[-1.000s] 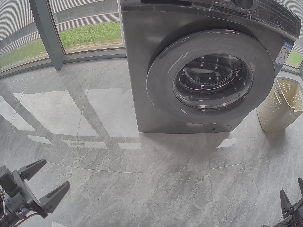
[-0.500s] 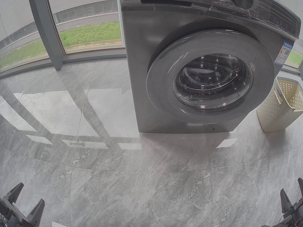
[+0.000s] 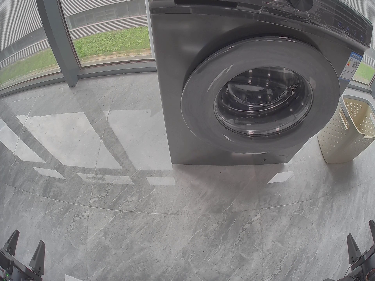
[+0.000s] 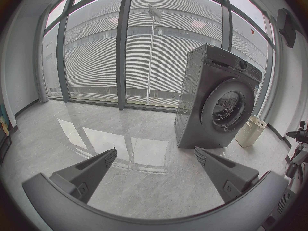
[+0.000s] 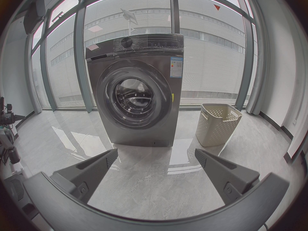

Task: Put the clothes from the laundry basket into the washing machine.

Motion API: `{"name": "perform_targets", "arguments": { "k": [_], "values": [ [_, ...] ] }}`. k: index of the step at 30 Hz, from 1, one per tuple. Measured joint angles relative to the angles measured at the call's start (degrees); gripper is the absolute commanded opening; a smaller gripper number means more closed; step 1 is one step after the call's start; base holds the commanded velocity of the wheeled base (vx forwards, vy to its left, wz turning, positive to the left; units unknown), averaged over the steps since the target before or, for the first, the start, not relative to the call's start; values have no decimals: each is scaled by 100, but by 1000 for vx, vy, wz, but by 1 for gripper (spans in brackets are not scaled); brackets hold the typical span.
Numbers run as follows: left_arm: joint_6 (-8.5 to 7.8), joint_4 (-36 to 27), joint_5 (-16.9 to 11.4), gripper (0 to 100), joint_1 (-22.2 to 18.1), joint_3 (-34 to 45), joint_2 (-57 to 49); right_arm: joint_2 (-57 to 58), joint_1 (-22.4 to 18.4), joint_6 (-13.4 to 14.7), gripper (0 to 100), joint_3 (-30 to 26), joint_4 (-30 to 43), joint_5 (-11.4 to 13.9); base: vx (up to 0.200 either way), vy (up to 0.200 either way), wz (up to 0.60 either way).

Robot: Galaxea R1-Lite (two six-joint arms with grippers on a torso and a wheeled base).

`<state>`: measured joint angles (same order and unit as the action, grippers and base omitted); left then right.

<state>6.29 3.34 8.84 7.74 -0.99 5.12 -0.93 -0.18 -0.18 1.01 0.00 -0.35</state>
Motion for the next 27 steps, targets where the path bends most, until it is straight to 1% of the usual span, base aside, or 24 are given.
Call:
{"name": "perform_targets", "arguments": {
  "k": [2, 4, 5, 6, 8, 10, 13, 14, 16, 19, 22, 23, 26, 27],
  "values": [
    [-27, -1, -41, 100, -39, -2, -9, 0, 0, 0, 100, 0, 0, 0, 0, 0, 0],
    [-121, -6, -37, 100, -57, -2, -13, 0, 2, 5, 100, 0, 2, 0, 0, 0, 0],
    [-172, -9, -17, 100, -63, -2, -13, 0, 2, 9, 100, 0, 0, 2, 0, 0, 0],
    [-257, -6, 22, 100, -67, -2, -16, 0, 5, 9, 100, 0, 0, 0, 0, 0, 0],
    [-317, -4, 117, 100, -94, -2, -17, 0, 7, 13, 100, 0, 0, 0, 0, 0, 0],
    [-290, -4, 126, 100, -133, -2, -20, 0, 7, 16, 100, 0, 0, 2, 0, 0, 0],
    [-143, 0, 134, 100, -188, -2, -22, 0, 7, 11, 100, 0, 0, 0, 0, 0, 0],
    [-121, 2, 143, 100, -215, -2, -24, 0, 5, 5, 100, 0, 0, 0, 0, 0, 0],
    [-128, 0, 141, 100, -323, -2, -35, 0, 0, 0, 100, 0, 0, 2, 0, 0, 0],
    [-191, -56, 88, 100, -557, -2, -111, 0, 0, -2, 100, 0, 0, 0, 0, 0, 0],
    [-336, -146, -44, 100, -719, -2, -229, 0, -4, -4, 100, 0, 0, 4, 0, 0, 0],
    [-358, -157, -121, 100, -747, -2, -265, 0, -4, -6, 100, 0, 0, 6, 0, 0, 0],
    [-394, -236, -529, 100, -769, -2, -339, 0, -4, -20, 100, 0, 0, 28, 0, 0, 0],
    [-446, -268, -644, 100, -769, -2, -356, 0, -2, -26, 100, 0, 0, 38, 0, 0, 0]
  ]
}}
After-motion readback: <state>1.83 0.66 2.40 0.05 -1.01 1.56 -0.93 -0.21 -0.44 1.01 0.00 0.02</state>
